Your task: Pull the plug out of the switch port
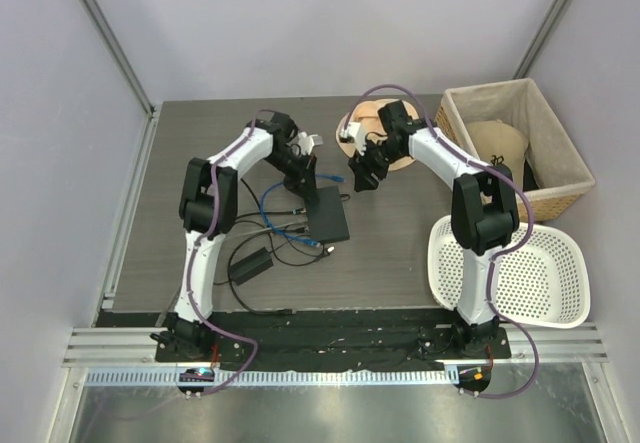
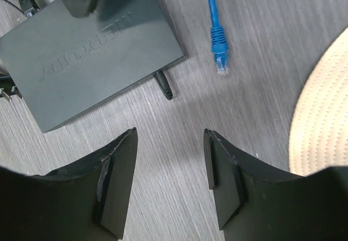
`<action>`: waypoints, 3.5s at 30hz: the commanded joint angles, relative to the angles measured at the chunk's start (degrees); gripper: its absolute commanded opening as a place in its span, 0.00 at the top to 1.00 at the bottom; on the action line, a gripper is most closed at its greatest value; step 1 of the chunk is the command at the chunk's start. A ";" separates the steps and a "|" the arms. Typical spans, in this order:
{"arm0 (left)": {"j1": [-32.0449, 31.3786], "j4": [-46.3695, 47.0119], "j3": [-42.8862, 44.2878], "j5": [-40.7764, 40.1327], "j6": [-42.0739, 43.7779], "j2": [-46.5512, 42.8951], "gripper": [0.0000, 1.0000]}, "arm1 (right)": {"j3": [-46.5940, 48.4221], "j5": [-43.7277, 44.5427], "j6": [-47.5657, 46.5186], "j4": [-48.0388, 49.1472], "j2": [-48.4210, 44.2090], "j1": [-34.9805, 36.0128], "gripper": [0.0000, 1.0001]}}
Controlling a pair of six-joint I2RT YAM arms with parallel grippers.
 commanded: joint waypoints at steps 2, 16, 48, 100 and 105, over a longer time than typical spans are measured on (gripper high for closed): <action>0.10 0.76 2.42 -0.76 -2.52 3.87 0.90 | 2.61 -0.66 -3.80 1.22 2.76 0.62 0.41; 0.01 -0.03 -0.65 -6.93 -2.78 7.05 0.91 | 13.78 -0.22 -20.95 -8.90 13.32 2.81 0.45; 0.01 -0.56 -1.18 -8.77 -1.73 7.92 0.92 | -0.27 4.09 -32.30 1.02 5.86 8.70 0.62; 0.01 -1.35 -1.71 -10.71 -1.20 9.24 0.92 | 5.26 6.11 -31.08 -2.74 8.58 10.20 0.83; -0.16 -1.35 -1.54 -12.02 -1.46 9.51 0.92 | 5.26 5.58 -29.23 -2.83 8.49 10.02 0.99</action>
